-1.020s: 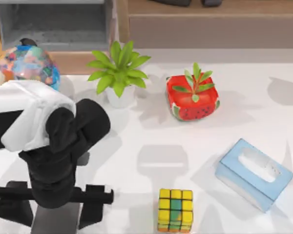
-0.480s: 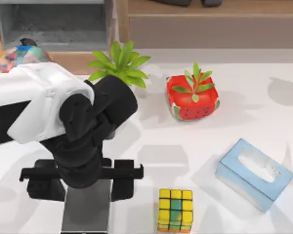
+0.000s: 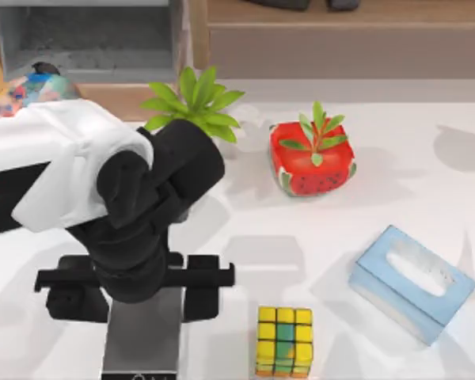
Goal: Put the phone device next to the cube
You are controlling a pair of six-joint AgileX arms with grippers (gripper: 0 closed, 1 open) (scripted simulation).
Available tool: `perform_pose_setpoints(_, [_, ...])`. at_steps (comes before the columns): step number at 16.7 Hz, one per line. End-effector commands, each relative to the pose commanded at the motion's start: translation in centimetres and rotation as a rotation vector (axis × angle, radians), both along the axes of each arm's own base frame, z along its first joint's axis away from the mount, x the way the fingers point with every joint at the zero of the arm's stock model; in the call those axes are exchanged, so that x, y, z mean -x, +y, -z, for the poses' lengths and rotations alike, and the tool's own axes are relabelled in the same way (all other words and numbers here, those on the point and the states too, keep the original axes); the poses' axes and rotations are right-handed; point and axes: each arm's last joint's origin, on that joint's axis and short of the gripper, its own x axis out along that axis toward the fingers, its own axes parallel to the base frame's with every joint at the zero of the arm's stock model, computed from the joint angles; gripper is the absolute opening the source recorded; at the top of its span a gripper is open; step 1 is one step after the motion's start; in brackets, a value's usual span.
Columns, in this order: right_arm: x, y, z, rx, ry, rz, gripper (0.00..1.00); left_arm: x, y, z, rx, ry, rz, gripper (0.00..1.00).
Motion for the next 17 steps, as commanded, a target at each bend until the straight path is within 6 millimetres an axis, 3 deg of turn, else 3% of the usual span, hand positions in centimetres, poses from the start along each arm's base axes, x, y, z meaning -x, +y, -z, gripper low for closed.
perform_pose_setpoints(9, [0.0, 0.0, 0.0, 0.000, 0.000, 0.000, 1.00, -1.8, -1.7, -1.1, 0.096, -0.200, -0.017, 0.00])
perform_pose_setpoints(17, [0.0, 0.0, 0.0, 0.000, 0.000, 0.000, 1.00, -2.0, -1.6, 0.6, 0.122, -0.194, -0.021, 0.00])
